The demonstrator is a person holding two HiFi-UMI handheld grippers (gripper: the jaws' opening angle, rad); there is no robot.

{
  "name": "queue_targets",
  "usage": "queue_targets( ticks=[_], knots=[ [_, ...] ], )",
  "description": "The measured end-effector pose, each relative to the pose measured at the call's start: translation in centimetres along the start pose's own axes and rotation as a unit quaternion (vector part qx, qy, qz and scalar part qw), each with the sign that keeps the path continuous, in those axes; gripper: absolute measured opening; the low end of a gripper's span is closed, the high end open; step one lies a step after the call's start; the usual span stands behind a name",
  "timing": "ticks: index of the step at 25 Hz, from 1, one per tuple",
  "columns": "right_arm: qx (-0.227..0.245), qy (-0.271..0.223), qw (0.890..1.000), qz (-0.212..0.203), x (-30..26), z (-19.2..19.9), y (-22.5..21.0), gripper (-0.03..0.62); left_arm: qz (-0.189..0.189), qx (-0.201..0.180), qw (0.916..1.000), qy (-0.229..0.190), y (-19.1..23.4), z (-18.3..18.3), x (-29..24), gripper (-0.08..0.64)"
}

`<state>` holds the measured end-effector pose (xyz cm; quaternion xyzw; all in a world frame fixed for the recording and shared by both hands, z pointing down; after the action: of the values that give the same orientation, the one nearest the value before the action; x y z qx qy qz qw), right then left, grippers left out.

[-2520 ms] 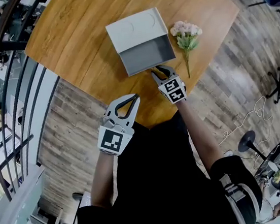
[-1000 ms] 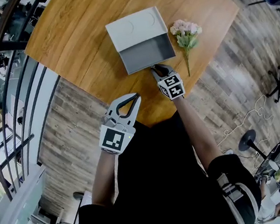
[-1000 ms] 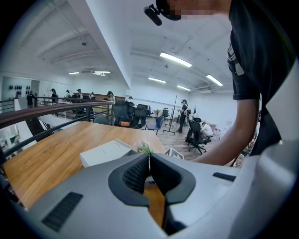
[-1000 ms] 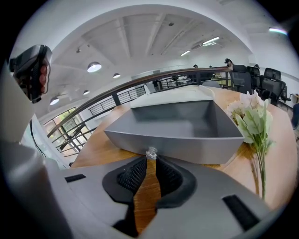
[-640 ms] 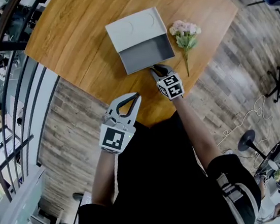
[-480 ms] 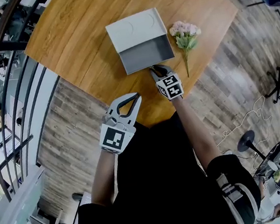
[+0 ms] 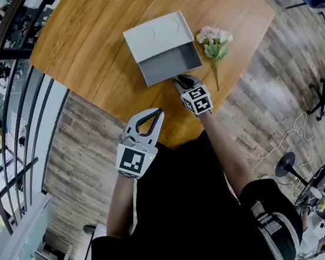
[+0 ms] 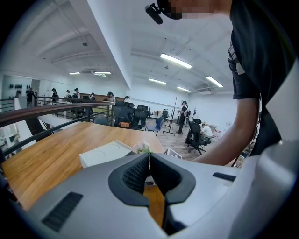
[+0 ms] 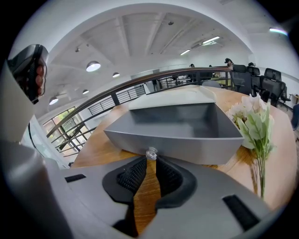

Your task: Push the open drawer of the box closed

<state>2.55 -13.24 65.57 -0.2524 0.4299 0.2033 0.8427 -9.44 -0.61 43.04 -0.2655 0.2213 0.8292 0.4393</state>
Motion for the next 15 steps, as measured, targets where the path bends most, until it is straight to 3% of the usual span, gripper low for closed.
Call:
queue_targets(
  ticks=[15],
  knots=[
    [-0.004,0.0,1.0,0.001,-0.35,-0.57,-0.59,0.078,0.002,0.012,0.9999,0.004,-0.08,0.26,-0.29,0.026]
  ],
)
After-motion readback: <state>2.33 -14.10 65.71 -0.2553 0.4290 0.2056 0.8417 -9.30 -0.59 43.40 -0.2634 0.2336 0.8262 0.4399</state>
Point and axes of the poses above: the fingertips, and each gripper's own axes: x backward along the fingers, y to its left, z out of its underside, the point moved 7 cm from there along x, backward along the fingers, and after that the axes turned 14 degrees about y, right-handed, at the moved point
